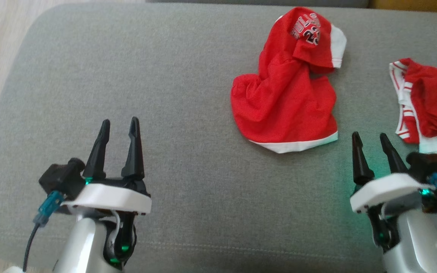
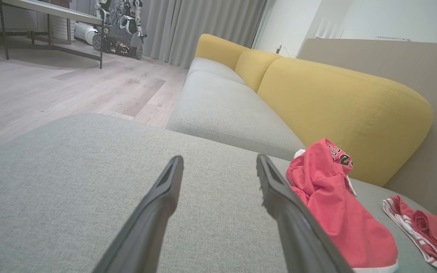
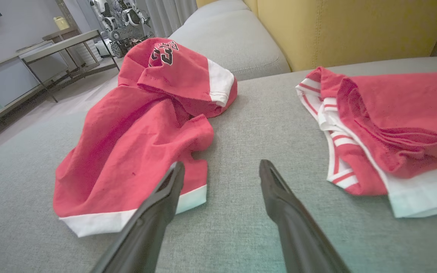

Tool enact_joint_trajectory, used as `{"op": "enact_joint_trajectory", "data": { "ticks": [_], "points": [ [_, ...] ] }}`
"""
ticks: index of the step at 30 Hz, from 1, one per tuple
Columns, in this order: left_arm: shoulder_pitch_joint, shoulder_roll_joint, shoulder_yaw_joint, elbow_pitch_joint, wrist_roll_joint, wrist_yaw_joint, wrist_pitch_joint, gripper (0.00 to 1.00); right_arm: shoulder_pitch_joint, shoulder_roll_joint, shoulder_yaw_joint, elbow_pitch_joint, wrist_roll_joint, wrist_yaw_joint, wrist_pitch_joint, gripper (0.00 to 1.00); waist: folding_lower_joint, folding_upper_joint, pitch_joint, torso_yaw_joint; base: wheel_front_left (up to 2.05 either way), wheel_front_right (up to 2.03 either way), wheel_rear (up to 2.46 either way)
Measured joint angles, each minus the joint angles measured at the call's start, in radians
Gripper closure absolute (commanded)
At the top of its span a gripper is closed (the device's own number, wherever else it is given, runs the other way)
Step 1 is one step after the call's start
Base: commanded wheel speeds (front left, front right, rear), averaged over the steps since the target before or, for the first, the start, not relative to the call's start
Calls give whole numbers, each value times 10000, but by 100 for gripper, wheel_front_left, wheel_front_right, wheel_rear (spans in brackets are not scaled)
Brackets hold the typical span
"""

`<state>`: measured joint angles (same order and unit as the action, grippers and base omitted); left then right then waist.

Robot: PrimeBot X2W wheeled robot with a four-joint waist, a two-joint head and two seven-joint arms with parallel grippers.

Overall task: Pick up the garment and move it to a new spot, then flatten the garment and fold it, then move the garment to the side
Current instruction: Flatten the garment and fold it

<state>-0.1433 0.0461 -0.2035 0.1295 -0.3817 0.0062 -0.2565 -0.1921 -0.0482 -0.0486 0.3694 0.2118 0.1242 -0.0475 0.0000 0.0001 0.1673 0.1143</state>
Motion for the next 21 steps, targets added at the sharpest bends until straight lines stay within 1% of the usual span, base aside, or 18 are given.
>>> {"op": "enact_joint_trajectory", "data": {
  "ticks": [5, 6, 9, 20, 21],
  "points": [
    [-166, -17, -92, -27, -79, 42, 0, 0, -601, -2, 128, 920, -54, 0, 359, 0, 0, 0, 307, 154, 0, 0, 0],
    [-166, -17, -92, -27, -79, 42, 0, 0, -601, -2, 128, 920, -54, 0, 359, 0, 0, 0, 307, 154, 0, 0, 0],
    [-256, -23, -96, -38, -610, 115, 0, 0, -831, -2, 148, 1415, -117, 0, 391, 0, 0, 0, 470, 257, 0, 0, 0],
    [-683, -38, -96, -138, -627, 203, 0, 0, -1747, -50, 240, 2531, -487, 0, 257, 0, 1, 0, 883, 469, 0, 0, 0],
    [-683, -38, -98, -138, -627, 207, 0, 0, -1825, -65, 307, 2608, -518, 0, 240, 14, 0, 0, 893, 473, 0, 0, 0]
  ]
}}
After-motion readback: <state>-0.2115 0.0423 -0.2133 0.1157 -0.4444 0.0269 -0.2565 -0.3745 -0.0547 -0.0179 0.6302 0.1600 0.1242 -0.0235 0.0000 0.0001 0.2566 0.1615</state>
